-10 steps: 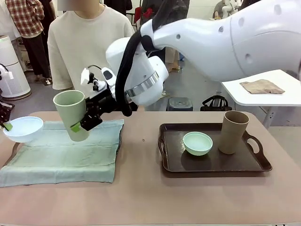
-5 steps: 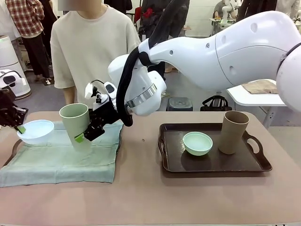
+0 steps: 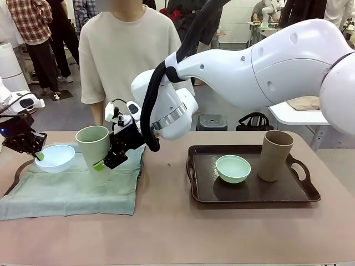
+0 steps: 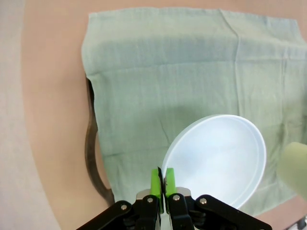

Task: Set up a tray with a mat and arrange the tableware.
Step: Place the Picnic Bowl and Reusable plastic cup back onto the Handle tray in front of the human's position.

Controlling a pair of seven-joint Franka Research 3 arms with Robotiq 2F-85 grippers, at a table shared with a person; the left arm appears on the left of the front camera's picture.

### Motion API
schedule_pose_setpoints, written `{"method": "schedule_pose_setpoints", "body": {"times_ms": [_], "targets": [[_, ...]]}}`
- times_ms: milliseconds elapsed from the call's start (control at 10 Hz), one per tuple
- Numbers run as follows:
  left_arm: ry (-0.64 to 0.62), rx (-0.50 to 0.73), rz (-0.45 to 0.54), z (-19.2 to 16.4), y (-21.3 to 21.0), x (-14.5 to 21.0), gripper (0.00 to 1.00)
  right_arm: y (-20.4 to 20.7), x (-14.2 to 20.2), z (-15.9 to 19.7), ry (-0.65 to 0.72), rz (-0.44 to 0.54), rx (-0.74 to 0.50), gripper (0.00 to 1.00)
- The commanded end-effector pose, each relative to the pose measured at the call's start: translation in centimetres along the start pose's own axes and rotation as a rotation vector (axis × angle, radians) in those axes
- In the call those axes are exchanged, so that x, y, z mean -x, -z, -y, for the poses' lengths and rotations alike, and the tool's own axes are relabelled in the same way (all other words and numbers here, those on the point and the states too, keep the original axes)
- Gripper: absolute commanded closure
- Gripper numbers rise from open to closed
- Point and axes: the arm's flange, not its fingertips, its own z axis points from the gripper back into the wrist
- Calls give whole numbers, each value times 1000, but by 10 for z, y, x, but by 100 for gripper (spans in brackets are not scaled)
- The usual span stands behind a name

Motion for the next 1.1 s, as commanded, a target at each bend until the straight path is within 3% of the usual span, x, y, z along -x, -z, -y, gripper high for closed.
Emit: {"method": "schedule_pose_setpoints", "body": {"times_ms": [0, 300, 800, 900, 1000], "targets": [[21, 21, 25, 0, 6, -1, 96, 1, 14, 2, -65, 29, 20, 17], [33, 21, 13, 2, 16, 1, 96, 7, 26, 7, -126, 17, 19, 17], [35, 15, -16, 3, 35, 7, 96, 7, 29, 9, -99, 34, 29, 17], [31, 20, -26, 3, 36, 8, 36, 6, 29, 9, -82, 31, 29, 0], [28, 22, -29, 2, 33, 8, 37, 5, 26, 8, -50, 14, 34, 0]]}}
